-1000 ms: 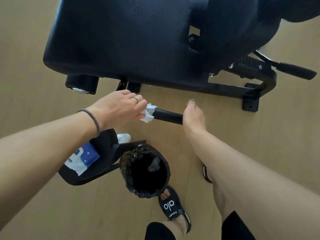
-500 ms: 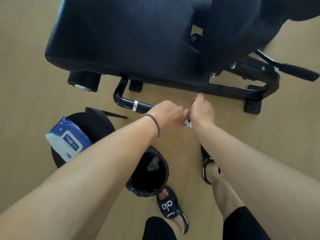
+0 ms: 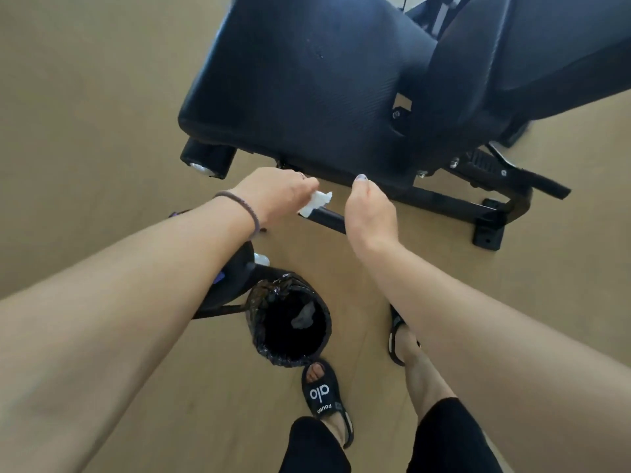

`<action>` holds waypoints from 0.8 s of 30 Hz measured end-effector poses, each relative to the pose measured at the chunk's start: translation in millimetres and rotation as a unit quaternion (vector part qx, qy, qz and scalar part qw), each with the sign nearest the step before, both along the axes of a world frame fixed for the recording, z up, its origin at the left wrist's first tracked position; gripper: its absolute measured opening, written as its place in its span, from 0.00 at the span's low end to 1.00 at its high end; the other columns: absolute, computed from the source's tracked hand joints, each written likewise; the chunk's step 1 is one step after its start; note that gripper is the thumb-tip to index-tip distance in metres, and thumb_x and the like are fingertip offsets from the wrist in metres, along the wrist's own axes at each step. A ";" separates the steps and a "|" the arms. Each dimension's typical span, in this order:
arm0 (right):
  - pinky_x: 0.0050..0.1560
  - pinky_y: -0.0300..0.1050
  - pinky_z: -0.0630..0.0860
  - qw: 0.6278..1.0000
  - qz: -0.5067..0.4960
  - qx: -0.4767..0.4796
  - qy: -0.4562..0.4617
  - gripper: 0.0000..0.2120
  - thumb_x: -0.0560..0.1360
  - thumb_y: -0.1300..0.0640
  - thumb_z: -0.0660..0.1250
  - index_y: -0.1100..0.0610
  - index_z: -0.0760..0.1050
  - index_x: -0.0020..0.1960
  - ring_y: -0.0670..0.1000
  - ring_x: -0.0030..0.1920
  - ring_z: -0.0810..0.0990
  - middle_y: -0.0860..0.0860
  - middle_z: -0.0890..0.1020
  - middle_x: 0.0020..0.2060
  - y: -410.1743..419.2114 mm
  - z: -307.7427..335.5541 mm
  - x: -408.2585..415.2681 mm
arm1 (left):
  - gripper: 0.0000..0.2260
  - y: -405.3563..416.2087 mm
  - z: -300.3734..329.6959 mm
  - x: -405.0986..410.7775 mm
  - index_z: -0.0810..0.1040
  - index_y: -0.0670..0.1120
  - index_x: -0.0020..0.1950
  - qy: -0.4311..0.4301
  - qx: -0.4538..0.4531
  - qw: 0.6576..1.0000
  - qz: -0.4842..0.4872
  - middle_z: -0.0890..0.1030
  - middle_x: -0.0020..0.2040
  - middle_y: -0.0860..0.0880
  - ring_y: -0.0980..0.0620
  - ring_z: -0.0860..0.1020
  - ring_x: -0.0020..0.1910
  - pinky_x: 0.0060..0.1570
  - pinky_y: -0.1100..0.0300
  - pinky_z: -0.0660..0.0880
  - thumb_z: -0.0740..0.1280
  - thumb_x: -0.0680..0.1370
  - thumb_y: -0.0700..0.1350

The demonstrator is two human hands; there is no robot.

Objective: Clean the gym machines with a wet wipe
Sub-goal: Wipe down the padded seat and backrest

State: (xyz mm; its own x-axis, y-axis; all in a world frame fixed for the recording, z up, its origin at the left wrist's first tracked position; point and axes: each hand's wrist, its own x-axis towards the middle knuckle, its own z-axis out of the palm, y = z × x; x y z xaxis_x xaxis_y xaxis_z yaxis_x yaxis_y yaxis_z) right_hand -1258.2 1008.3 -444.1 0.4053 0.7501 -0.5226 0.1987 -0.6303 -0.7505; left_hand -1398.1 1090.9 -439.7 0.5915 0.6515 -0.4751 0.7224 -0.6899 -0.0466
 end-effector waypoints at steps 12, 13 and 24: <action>0.54 0.65 0.82 0.941 0.108 -0.115 0.299 0.14 0.81 0.51 0.59 0.59 0.79 0.50 0.62 0.50 0.86 0.61 0.85 0.51 -16.8 165.1 -92.8 | 0.15 -120.6 153.9 -53.8 0.66 0.46 0.60 -0.526 -0.245 0.502 0.641 0.80 0.54 0.42 0.46 0.83 0.47 0.41 0.50 0.84 0.57 0.82 0.56; 0.54 0.66 0.81 0.936 0.131 -0.127 0.301 0.15 0.80 0.50 0.59 0.59 0.79 0.51 0.62 0.52 0.85 0.61 0.85 0.52 -23.7 174.9 -100.2 | 0.14 -135.4 163.6 -58.9 0.66 0.45 0.59 -0.534 -0.219 0.482 0.659 0.79 0.51 0.44 0.50 0.81 0.40 0.32 0.58 0.80 0.56 0.83 0.55; 0.45 0.49 0.84 0.807 0.520 -0.195 0.201 0.18 0.81 0.44 0.60 0.56 0.76 0.60 0.57 0.54 0.84 0.57 0.82 0.56 -171.9 257.6 -207.3 | 0.03 -361.0 252.0 -123.4 0.66 0.45 0.51 -0.502 0.041 0.290 0.814 0.75 0.42 0.44 0.48 0.73 0.36 0.31 0.58 0.68 0.59 0.79 0.39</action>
